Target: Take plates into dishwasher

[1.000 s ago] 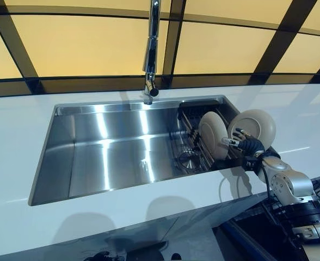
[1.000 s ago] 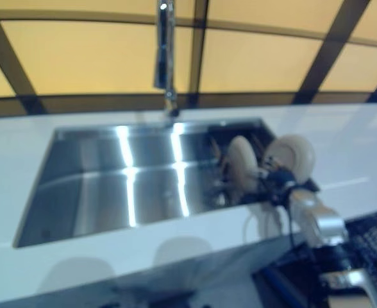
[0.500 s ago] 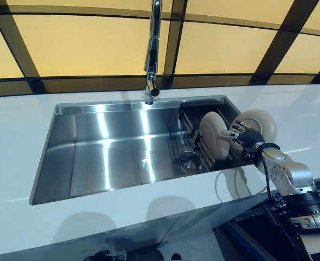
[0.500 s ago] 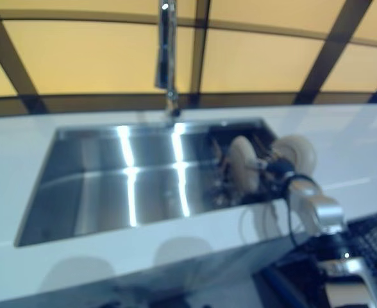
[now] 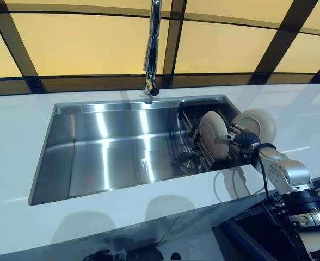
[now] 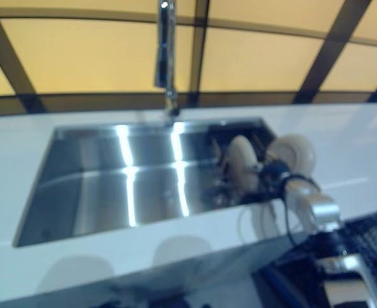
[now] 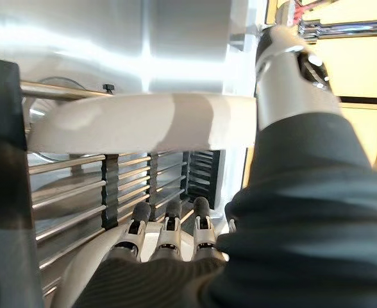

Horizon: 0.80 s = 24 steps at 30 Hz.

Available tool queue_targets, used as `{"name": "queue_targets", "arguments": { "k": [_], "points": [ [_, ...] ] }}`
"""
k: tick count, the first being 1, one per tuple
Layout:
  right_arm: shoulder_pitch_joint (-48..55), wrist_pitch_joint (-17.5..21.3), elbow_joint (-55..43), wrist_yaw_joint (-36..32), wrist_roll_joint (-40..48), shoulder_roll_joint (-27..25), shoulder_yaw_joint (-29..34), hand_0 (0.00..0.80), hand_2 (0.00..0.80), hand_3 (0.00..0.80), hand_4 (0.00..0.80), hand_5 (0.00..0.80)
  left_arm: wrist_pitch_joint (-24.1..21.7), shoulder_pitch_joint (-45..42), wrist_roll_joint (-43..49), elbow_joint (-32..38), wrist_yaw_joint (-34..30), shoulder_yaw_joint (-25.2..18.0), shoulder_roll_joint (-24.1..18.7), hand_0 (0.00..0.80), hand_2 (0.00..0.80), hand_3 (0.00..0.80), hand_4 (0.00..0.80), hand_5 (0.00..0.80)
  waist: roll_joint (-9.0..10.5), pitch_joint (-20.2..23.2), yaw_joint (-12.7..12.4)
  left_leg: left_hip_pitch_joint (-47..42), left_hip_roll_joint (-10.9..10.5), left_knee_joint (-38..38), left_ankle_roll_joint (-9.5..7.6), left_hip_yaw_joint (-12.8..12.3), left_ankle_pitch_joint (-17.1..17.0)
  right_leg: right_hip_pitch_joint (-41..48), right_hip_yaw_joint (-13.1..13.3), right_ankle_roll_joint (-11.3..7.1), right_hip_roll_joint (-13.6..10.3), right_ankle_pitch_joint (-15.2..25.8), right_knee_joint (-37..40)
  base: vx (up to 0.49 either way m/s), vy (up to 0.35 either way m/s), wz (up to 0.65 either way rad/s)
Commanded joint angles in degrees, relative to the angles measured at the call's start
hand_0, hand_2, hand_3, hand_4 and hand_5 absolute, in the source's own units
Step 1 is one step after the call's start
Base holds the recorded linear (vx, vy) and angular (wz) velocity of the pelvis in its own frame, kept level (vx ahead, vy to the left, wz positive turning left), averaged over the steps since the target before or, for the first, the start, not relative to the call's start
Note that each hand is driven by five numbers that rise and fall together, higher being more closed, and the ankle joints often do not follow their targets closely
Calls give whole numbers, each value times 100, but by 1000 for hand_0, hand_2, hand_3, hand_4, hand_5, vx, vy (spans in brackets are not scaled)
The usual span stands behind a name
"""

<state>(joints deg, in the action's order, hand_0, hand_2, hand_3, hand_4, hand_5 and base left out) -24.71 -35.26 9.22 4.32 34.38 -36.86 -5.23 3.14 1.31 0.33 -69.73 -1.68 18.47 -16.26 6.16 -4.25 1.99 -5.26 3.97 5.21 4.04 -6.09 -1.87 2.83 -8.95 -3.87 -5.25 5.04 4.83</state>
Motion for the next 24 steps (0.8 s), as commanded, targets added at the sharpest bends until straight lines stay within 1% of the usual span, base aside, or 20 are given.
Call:
{"name": "queue_targets", "arguments": {
  "k": [1,10,24],
  "points": [
    [-728,104,171,-34,-180,-246,-116,0,0,0,0,0,-27,312,-35,-105,-36,224,-95,0,0,0,0,0,31,52,-216,49,-196,-21,-438,-300,134,-29,30,-208,-171,-207,-637,0,0,0],
    [-794,51,204,11,-187,-141,-225,0,0,0,0,0,12,348,-52,-113,-25,264,-88,0,0,0,0,0,27,29,-235,52,-197,-21,-445,-293,130,-45,13,-203,-177,-225,-667,0,0,0],
    [-1035,-1,546,254,-10,-68,-302,0,0,0,0,0,43,398,-67,-85,-39,364,-97,0,0,0,0,0,38,-19,-306,47,-195,-25,-453,-265,136,-58,-36,-222,-198,-214,-718,0,0,0]
  ]
}}
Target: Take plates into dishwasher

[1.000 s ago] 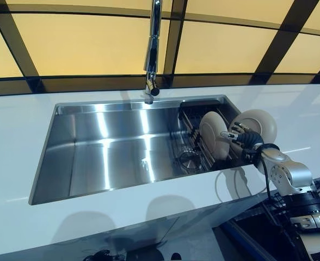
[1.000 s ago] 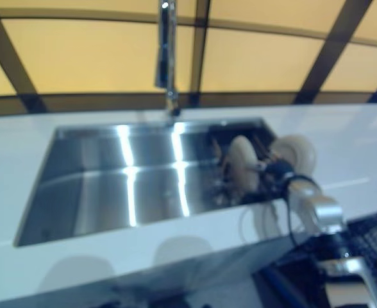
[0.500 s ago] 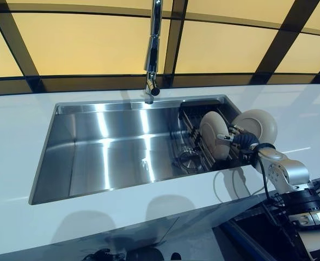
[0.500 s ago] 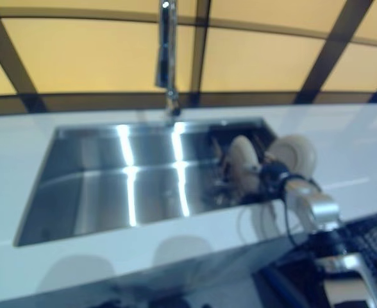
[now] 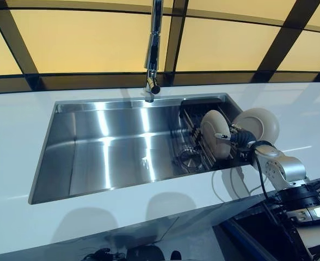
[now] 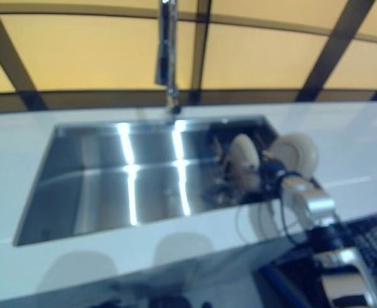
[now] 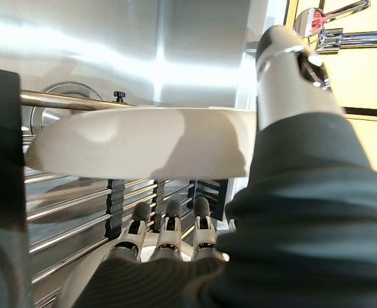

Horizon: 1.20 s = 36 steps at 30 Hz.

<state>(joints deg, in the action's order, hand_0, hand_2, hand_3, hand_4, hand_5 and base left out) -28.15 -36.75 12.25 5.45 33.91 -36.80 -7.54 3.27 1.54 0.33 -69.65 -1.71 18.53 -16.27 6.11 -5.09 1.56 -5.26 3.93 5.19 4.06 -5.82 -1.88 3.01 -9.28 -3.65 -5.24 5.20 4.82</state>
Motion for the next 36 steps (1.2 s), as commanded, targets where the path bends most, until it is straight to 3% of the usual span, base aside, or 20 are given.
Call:
{"name": "queue_targets", "arguments": {
  "k": [1,16,17,19,22,23,25,36],
  "points": [
    [-707,146,259,169,57,-59,-79,0,0,0,0,0,29,379,-68,-91,-38,362,-98,0,0,0,0,0,44,60,-268,48,-192,-25,-457,-294,137,-78,-5,-245,-200,-227,-722,0,0,0],
    [-922,171,420,408,201,89,-163,0,0,0,0,0,67,458,-108,-78,-43,470,-78,0,0,0,0,0,40,30,-292,67,-198,-53,-468,-290,146,-111,5,-254,-213,-229,-763,1,1,1],
    [-944,155,421,402,189,86,-167,50,50,50,50,50,81,465,-120,-63,-40,484,-76,0,0,0,0,0,38,28,-297,76,-199,-53,-468,-285,142,-117,7,-255,-215,-227,-763,0,0,0],
    [-940,164,401,443,184,106,-187,276,276,276,276,276,80,459,-110,-54,-36,482,-73,0,0,0,0,0,37,24,-304,75,-201,-53,-472,-283,144,-117,2,-258,-218,-227,-765,0,0,0],
    [-921,152,350,444,151,126,-198,524,524,524,524,524,74,471,-115,-69,-39,471,-79,0,0,0,0,0,38,21,-296,77,-203,-50,-478,-285,142,-133,3,-260,-220,-220,-781,0,0,0],
    [-911,152,338,429,127,130,-202,649,649,649,649,649,70,477,-121,-76,-40,471,-79,0,0,0,0,0,35,19,-293,78,-204,-50,-479,-286,142,-137,2,-259,-221,-221,-784,0,0,0],
    [-904,160,327,419,118,122,-204,800,800,800,800,800,54,468,-120,-77,-38,479,-79,0,0,0,0,0,32,15,-295,77,-206,-53,-477,-287,145,-129,0,-259,-224,-225,-776,0,0,0],
    [-884,230,226,393,14,124,-193,800,800,800,800,800,74,474,-115,-44,-35,492,-66,0,0,0,0,0,23,19,-287,72,-211,-46,-474,-287,148,-118,2,-256,-217,-227,-738,0,0,0]
  ]
}}
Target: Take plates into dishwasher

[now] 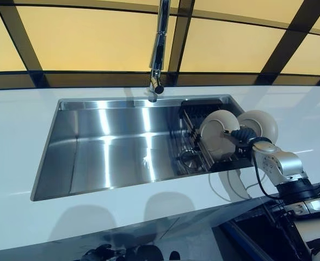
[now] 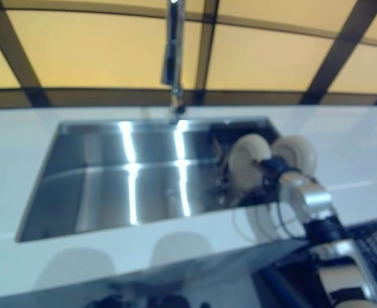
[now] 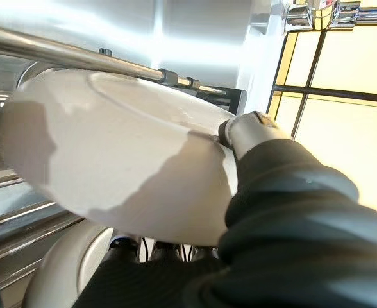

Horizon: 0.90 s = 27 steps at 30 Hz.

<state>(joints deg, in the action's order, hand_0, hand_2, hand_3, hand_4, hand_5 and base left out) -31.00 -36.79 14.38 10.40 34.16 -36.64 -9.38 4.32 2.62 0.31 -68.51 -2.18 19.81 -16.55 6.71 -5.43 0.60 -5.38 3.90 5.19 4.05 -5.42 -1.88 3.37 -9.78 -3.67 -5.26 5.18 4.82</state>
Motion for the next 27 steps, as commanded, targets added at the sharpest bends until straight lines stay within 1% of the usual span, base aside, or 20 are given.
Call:
{"name": "queue_targets", "arguments": {
  "k": [1,5,9,15,18,22,27],
  "points": [
    [-597,244,4,-95,-28,111,-8,800,800,800,800,800,-31,366,-115,-157,13,363,-36,0,0,0,0,0,-39,52,-189,83,-208,-45,-474,-329,147,-156,52,-255,-216,-224,-739,0,0,0],
    [-604,390,-65,-29,-46,94,13,800,800,800,800,800,-37,361,-142,-156,29,369,-30,0,0,0,0,0,-45,50,-179,80,-199,-40,-471,-348,144,-163,43,-261,-223,-218,-741,0,0,0],
    [-611,676,-233,15,-26,54,113,800,800,800,800,800,-66,342,-143,-176,40,356,-25,0,0,0,0,0,-53,41,-170,72,-206,-37,-478,-346,151,-169,43,-271,-228,-210,-753,0,0,0],
    [-498,1492,-871,257,-127,55,346,800,800,800,800,800,-158,272,-113,-227,52,303,-18,0,0,0,0,0,-73,27,-136,80,-219,-53,-495,-367,163,-217,40,-306,-259,-179,-811,0,0,0],
    [-471,1962,-1236,476,-572,30,491,800,800,800,800,800,-189,247,-111,-254,67,296,2,0,0,0,0,0,-100,25,-120,77,-239,-54,-510,-370,176,-234,44,-329,-276,-157,-836,0,0,0],
    [-324,2288,-1766,797,-946,-34,658,800,800,800,800,800,-213,205,-96,-264,75,278,23,0,0,0,0,0,-152,22,-82,71,-278,-44,-540,-378,196,-267,64,-355,-301,-133,-862,-3,24,0],
    [-151,2801,-2215,1181,-1539,-185,891,800,800,800,800,800,-251,148,-57,-284,38,226,30,0,0,0,0,0,-209,34,-45,48,-318,-38,-569,-399,228,-286,73,-391,-346,-105,-889,13,35,1]
  ]
}}
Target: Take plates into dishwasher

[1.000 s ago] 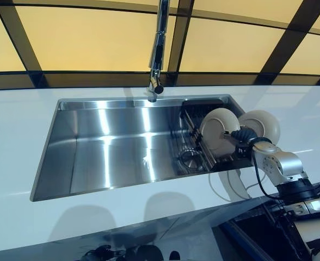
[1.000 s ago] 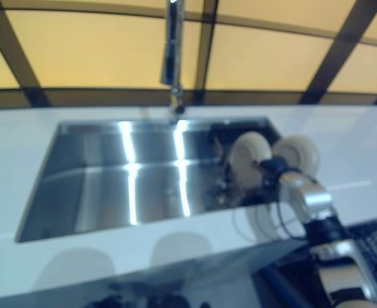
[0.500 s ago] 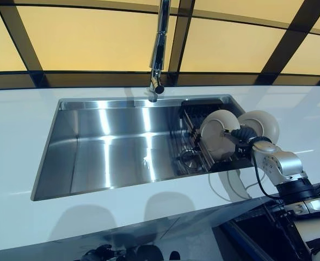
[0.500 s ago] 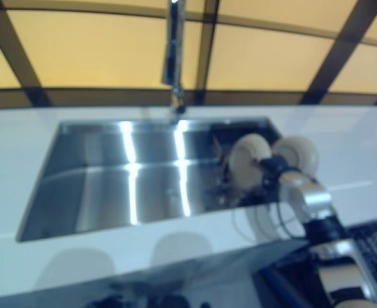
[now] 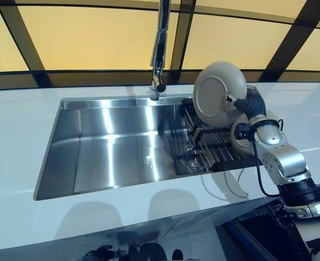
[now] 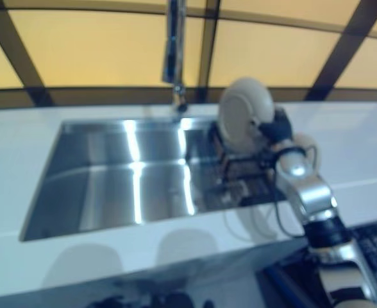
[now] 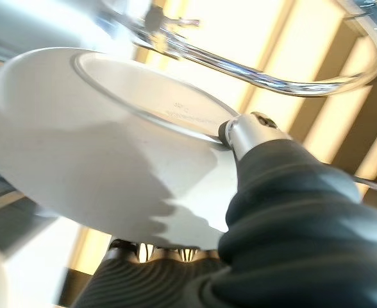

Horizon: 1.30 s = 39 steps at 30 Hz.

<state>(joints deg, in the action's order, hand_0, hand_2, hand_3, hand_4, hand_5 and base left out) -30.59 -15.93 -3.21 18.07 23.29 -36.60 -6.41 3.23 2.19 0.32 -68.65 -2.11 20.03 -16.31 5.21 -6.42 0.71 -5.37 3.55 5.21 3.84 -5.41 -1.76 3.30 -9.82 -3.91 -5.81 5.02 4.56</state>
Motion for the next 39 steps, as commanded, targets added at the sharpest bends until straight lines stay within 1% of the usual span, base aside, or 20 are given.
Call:
{"name": "queue_targets", "arguments": {
  "k": [1,6,11,13,16,19,22,23,24,25,28,29,30,32,33,34,36,37,38,39],
  "points": [
    [-150,839,-552,498,-517,-230,663,800,800,800,800,800,-157,164,-47,-273,33,195,12,0,0,0,0,0,-71,139,-44,40,-292,-38,-552,-404,225,-280,83,-373,-301,-82,-866,20,36,1],
    [92,1198,-873,850,-809,-320,920,800,800,800,800,800,-187,93,29,-276,11,171,33,0,0,0,0,0,-116,149,-18,24,-347,-50,-596,-396,273,-320,119,-389,-352,-38,-925,23,41,0],
    [412,1496,-1021,1027,-985,-407,1173,800,800,800,800,800,-226,50,68,-287,-24,153,41,0,0,0,0,0,-137,164,52,25,-396,-59,-641,-415,299,-420,184,-413,-418,60,-1074,26,57,0],
    [519,1599,-1038,1032,-977,-445,1267,800,800,800,800,800,-242,39,63,-277,-50,149,34,0,0,0,0,0,-143,159,87,28,-412,-60,-661,-412,306,-474,219,-417,-440,101,-1150,17,76,-2],
    [879,1731,-1035,869,-1213,-489,1485,800,800,800,800,800,-288,5,-26,-255,-38,77,42,0,0,0,0,0,-147,116,205,44,-435,-45,-701,-445,309,-638,309,-438,-475,213,-1371,4,102,-16],
    [1318,1916,-925,777,-1336,-612,1791,800,800,800,800,800,-322,-72,28,-249,-29,-27,36,0,0,0,0,0,-131,89,307,52,-444,-32,-728,-503,316,-754,380,-454,-486,302,-1536,-3,80,-18],
    [1661,2043,-754,796,-1123,-802,2090,800,800,800,800,800,-296,-122,135,-273,-34,-47,-11,0,0,0,0,0,-84,44,397,69,-426,-42,-740,-607,319,-847,390,-464,-491,392,-1644,-25,33,-37],
    [1783,2107,-675,812,-1031,-864,2178,800,800,800,800,800,-271,-145,152,-265,-23,-28,-52,0,0,0,0,0,-51,9,448,60,-411,-46,-738,-675,330,-929,360,-507,-515,523,-1706,-30,2,-31],
    [1812,2144,-650,793,-1011,-871,2200,800,800,800,800,800,-260,-147,150,-261,-23,-25,-63,0,0,0,0,0,-46,2,450,56,-405,-46,-739,-696,335,-966,362,-519,-519,550,-1734,-47,-13,-38],
    [1896,2236,-561,746,-948,-896,2278,800,800,800,800,800,-218,-155,157,-256,-21,-49,-111,0,0,0,0,0,-28,-44,502,21,-373,-43,-742,-768,363,-1095,369,-553,-522,629,-1827,-33,-21,-44],
    [1969,2317,-491,672,-899,-952,2349,800,800,800,800,800,-161,-133,97,-261,-29,-73,-172,0,0,0,0,0,-7,-62,548,1,-347,-49,-729,-827,361,-1082,412,-545,-507,567,-1681,-28,-61,-36],
    [2024,2367,-469,628,-794,-993,2390,800,800,800,800,800,-148,-118,60,-281,-11,-130,-204,0,0,0,0,0,15,-60,569,-18,-322,-51,-692,-894,369,-1060,411,-578,-655,702,-1516,-52,-152,-22],
    [2059,2414,-492,553,-760,-960,2407,800,800,800,800,800,-150,-102,-18,-298,-7,-175,-241,0,0,0,0,0,14,-50,580,-29,-273,-60,-666,-1002,365,-1031,378,-611,-855,814,-1410,-64,-224,-32],
    [2120,2497,-508,488,-704,-922,2417,800,800,800,800,800,-176,-102,-99,-294,9,-236,-286,0,0,0,0,0,24,-42,578,-51,-182,-82,-609,-1160,349,-979,348,-673,-1116,1027,-1229,-43,-241,-22],
    [2149,2563,-485,441,-682,-870,2411,800,800,800,800,800,-192,-107,-126,-280,13,-263,-321,0,0,0,0,0,20,-40,581,-71,-99,-95,-568,-1253,340,-953,326,-705,-1213,1086,-1146,-39,-372,-19],
    [2149,2569,-475,434,-676,-827,2393,800,800,800,800,800,-208,-93,-137,-257,25,-263,-358,0,0,0,0,0,27,-37,593,-88,-7,-110,-529,-1312,338,-918,343,-725,-1250,1106,-1024,-31,-391,-35],
    [2120,2591,-434,405,-708,-779,2346,800,800,800,800,800,-228,-82,-95,-245,48,-285,-378,0,0,0,0,0,36,-27,586,-89,100,-126,-471,-1338,336,-877,334,-723,-1208,1041,-931,-21,-369,-51],
    [2085,2573,-404,394,-705,-777,2324,800,800,800,800,800,-224,-62,-62,-237,88,-283,-375,0,0,0,0,0,20,-30,583,-121,201,-117,-414,-1363,321,-747,268,-706,-1115,819,-740,-19,-348,-48],
    [2056,2561,-383,401,-701,-776,2307,800,800,800,800,800,-217,-37,-34,-243,102,-299,-379,0,0,0,0,0,23,-16,576,-91,239,-105,-384,-1367,274,-708,271,-681,-1062,744,-633,-8,-429,-46],
    [2040,2517,-351,431,-692,-786,2292,800,800,800,800,800,-205,-20,5,-243,120,-346,-384,0,0,0,0,0,11,2,563,-67,332,-101,-324,-1347,222,-626,272,-651,-959,587,-557,-5,-431,-34]
  ]
}}
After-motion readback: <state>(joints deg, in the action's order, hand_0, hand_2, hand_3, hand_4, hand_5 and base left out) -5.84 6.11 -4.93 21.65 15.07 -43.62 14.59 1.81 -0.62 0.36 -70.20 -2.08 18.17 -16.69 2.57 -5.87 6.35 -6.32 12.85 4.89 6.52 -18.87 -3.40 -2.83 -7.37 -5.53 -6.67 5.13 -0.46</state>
